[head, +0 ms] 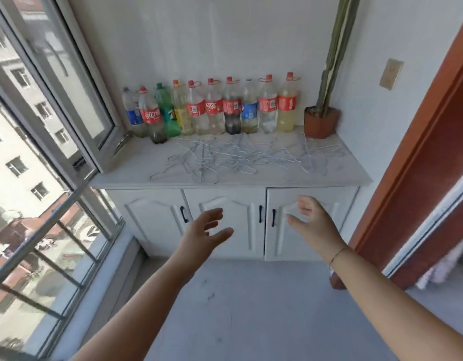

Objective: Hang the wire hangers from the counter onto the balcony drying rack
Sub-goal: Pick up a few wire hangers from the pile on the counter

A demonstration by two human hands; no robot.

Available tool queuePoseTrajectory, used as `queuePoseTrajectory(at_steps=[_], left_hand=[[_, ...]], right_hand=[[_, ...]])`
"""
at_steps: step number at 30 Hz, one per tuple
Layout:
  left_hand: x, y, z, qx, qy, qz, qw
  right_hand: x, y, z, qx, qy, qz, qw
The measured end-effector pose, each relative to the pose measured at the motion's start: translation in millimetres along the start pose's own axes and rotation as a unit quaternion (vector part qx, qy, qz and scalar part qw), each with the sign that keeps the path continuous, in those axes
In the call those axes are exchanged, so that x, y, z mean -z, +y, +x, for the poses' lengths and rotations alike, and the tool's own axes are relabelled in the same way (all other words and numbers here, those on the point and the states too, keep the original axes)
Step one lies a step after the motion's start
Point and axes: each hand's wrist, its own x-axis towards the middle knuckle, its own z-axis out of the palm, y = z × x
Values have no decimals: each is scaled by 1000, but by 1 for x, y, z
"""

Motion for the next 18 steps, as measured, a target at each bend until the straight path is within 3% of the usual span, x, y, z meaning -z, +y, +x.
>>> queuePoseTrajectory(at_steps=[5, 18], left_hand=[[-31, -1, 94, 5, -14, -9, 1000], [-108, 12, 304, 46, -10, -34, 998]], right_hand=[[17, 26, 88, -19, 18, -4, 1000], [48, 106, 323, -80, -59, -66, 993]])
